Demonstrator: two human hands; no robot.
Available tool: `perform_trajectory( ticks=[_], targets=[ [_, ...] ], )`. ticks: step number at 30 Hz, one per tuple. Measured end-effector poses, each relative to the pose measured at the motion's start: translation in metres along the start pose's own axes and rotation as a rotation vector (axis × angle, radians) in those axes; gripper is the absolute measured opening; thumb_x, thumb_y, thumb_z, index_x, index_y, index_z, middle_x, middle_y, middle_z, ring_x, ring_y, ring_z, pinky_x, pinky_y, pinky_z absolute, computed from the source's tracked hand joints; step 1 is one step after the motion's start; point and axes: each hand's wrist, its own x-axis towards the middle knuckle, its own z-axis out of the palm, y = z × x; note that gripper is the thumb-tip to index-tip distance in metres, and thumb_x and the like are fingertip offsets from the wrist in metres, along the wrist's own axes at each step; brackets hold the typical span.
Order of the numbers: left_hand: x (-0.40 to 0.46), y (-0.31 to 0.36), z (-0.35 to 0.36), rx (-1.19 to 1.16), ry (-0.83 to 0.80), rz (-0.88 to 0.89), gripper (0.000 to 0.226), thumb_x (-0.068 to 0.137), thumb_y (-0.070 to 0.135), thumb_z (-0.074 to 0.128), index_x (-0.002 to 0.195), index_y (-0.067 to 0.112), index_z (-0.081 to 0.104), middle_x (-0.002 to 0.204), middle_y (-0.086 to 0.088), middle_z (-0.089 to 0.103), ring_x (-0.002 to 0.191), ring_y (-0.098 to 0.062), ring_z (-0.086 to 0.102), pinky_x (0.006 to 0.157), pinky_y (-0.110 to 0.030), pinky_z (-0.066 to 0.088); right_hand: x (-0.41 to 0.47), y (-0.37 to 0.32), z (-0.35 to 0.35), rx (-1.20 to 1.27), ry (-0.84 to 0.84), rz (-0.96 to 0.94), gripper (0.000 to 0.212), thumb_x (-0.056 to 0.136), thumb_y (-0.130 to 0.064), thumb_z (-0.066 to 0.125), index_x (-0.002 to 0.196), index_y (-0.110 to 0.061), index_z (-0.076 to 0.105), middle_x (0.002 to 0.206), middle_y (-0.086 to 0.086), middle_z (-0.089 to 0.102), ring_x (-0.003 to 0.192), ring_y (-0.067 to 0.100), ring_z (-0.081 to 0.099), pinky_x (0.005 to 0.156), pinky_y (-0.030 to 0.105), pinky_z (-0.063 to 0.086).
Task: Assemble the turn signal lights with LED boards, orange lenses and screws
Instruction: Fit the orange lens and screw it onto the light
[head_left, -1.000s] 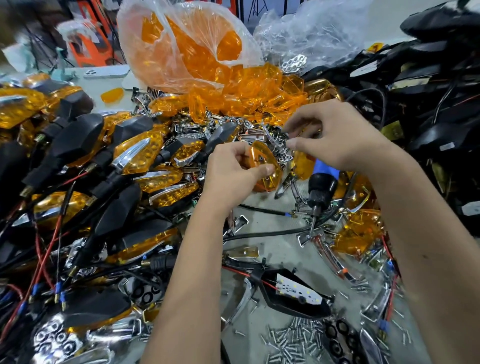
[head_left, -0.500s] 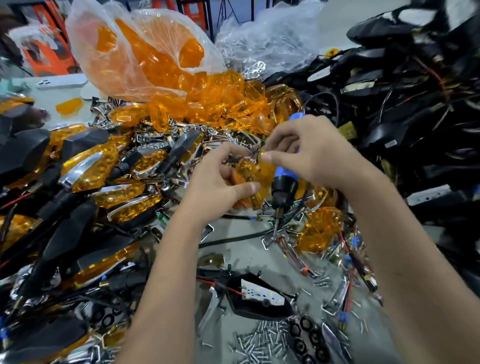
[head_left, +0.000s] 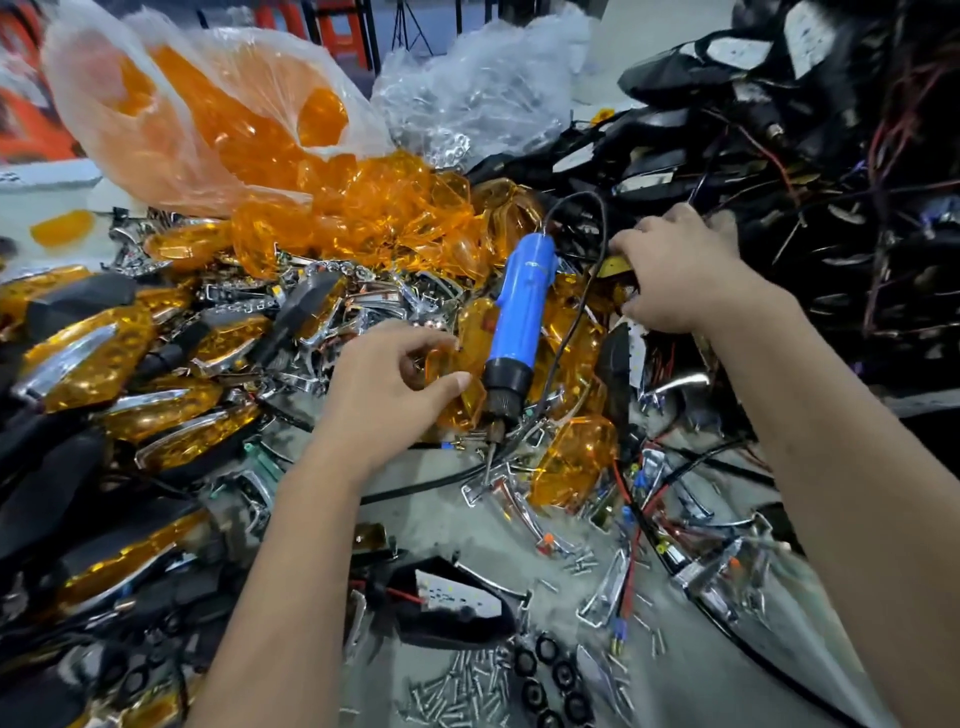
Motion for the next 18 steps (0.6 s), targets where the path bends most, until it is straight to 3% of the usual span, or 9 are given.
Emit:
perform_trajectory(
  ticks=[2,5,7,9,10,13,15,18],
  targets=[
    [0.0,-0.001,0.0,0.033,0.024,0.03,0.039,0.082,0.036,0.085,0.12,0.031,0.075,0.107,0.01,0.063,0.077,0.0,0.052,0.069,-0.018,0.039,0.006,-0.003,0.003,-0.044,-0.001,0.011,0.058,0.089,-0.034,0.068,0.143,-0.024,0.048,0.141,0.005,0.053,0.135,0.033,0.036,0.108,0.056,0.03],
    [0.0,0.006,-0.001,0.018,0.097,0.063,0.038,0.085,0.049,0.076,0.119,0.032,0.073,0.111,0.011,0.06,0.082,0.002,0.052,0.07,-0.017,0.039,0.013,0.001,0.0,0.032,-0.003,-0.006,0.046,0.095,-0.039,0.064,0.137,-0.022,0.056,0.133,0.008,0.059,0.132,0.035,0.043,0.108,0.056,0.033],
    [0.004,0.017,-0.002,-0.003,0.147,0.092,0.03,0.086,0.045,0.071,0.11,0.028,0.075,0.106,0.009,0.064,0.082,-0.004,0.055,0.072,-0.026,0.046,0.014,0.008,-0.008,0.231,0.039,-0.031,0.035,0.096,-0.035,0.067,0.127,-0.02,0.066,0.117,0.007,0.069,0.122,0.034,0.055,0.104,0.049,0.043],
    [0.011,0.036,0.0,-0.031,0.164,0.104,0.012,0.089,0.032,0.075,0.096,0.023,0.077,0.093,0.009,0.068,0.079,-0.01,0.059,0.072,-0.033,0.049,0.01,0.015,-0.014,0.375,0.139,-0.075,0.026,0.092,-0.02,0.071,0.118,-0.017,0.073,0.103,0.005,0.072,0.105,0.028,0.062,0.089,0.037,0.051],
    [0.016,0.048,0.004,-0.046,0.155,0.104,0.005,0.089,0.028,0.076,0.088,0.023,0.077,0.085,0.011,0.068,0.074,-0.007,0.059,0.07,-0.029,0.047,0.008,0.017,-0.016,0.419,0.172,-0.098,0.023,0.09,-0.014,0.072,0.113,-0.016,0.075,0.097,0.003,0.072,0.095,0.024,0.063,0.082,0.033,0.05],
    [0.031,0.093,0.03,-0.017,0.066,0.118,0.019,0.09,0.029,0.075,0.073,0.023,0.072,0.072,0.016,0.065,0.067,-0.002,0.058,0.064,-0.013,0.038,-0.002,0.017,-0.022,0.511,0.137,-0.169,0.02,0.086,-0.001,0.071,0.099,-0.015,0.079,0.083,0.003,0.073,0.079,0.018,0.066,0.079,0.032,0.055],
    [0.04,0.122,0.059,0.09,-0.029,0.134,0.019,0.09,0.032,0.073,0.077,0.019,0.069,0.077,0.008,0.064,0.075,-0.012,0.061,0.066,-0.022,0.044,-0.005,0.018,-0.024,0.523,0.115,-0.186,0.023,0.084,0.001,0.069,0.093,-0.016,0.08,0.08,0.004,0.074,0.079,0.019,0.068,0.078,0.029,0.054],
    [0.049,0.141,0.096,0.332,-0.126,0.115,0.034,0.088,0.033,0.075,0.081,0.014,0.047,0.077,-0.002,0.049,0.075,-0.026,0.054,0.054,-0.032,0.036,-0.008,0.025,-0.024,0.564,0.14,-0.142,0.02,0.086,-0.002,0.067,0.09,-0.018,0.079,0.077,0.002,0.073,0.074,0.013,0.067,0.074,0.027,0.049]
  ],
)
